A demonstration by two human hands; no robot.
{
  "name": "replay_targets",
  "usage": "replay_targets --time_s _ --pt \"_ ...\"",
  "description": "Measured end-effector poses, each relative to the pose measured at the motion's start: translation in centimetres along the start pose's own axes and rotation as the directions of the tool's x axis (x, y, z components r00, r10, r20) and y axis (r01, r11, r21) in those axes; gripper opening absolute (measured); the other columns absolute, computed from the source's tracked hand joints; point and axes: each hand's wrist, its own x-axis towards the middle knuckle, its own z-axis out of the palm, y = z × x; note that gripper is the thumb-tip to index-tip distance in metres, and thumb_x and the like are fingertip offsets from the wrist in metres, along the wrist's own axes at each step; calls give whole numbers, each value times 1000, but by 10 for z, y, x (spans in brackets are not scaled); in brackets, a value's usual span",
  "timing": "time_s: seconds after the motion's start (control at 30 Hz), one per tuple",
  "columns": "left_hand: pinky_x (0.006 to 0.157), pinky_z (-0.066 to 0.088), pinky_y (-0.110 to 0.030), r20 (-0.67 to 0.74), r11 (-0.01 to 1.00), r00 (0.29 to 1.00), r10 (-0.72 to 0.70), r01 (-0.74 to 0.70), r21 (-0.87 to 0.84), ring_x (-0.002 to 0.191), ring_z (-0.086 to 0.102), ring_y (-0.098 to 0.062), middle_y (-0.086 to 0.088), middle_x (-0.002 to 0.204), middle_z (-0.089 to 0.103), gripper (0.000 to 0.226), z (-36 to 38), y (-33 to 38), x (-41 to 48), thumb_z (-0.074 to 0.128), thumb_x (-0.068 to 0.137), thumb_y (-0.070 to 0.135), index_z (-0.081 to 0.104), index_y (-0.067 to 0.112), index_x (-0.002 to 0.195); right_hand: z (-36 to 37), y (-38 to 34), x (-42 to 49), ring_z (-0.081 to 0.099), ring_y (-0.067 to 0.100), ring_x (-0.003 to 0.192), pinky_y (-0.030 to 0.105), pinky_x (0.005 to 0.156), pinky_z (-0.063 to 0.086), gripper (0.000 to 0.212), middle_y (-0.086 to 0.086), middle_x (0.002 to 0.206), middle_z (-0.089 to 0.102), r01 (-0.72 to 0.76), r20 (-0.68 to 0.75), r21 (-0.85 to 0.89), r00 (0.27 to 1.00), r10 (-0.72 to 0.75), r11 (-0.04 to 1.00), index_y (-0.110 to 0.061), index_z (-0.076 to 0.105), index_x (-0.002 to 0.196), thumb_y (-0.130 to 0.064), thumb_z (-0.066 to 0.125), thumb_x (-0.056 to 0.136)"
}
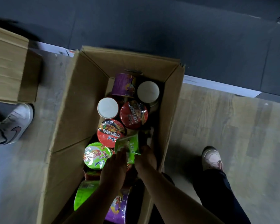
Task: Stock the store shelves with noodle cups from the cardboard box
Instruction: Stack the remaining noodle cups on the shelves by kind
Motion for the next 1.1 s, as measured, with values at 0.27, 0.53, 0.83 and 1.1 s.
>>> replay_targets --time_s 0.27,0.53,0.83,1.1 --pt "62 51 -35 65 993 991 -116 117 -24 82 65 -28 -9 97 65 67 -18 -18 12 69 76 9 46 11 139 -4 -2 7 56 20 116 23 94 40 35 7 125 61 221 -13 -85 975 -223 971 -13 60 123 -7 40 96" --pt "74 58 -40 -175 917 981 -87 10 -399 105 64 -30 -9 139 52 56 -41 -15 6 58 82 24 43 25 137 -34 -17 -19 60 19 111 27 93 47 34 2 118 67 448 84 -179 894 -440 876 -24 67 115 -13 47 91" --pt "80 45 -13 -351 893 934 -71 -97 -439 92 62 -7 7 101 72 35 -129 -1 -4 53 81 28 50 33 115 -106 -45 -68 60 19 108 19 84 42 29 4 114 68 615 87 -99 789 -609 782 -18 71 111 -11 52 90" --pt "80 39 -1 -325 793 945 31 -221 -567 98 52 23 54 101 49 38 -230 38 -42 56 87 41 46 73 105 -192 -53 -136 63 17 100 2 75 33 23 6 108 70 711 14 -139 698 -716 690 -9 72 106 -4 58 89"
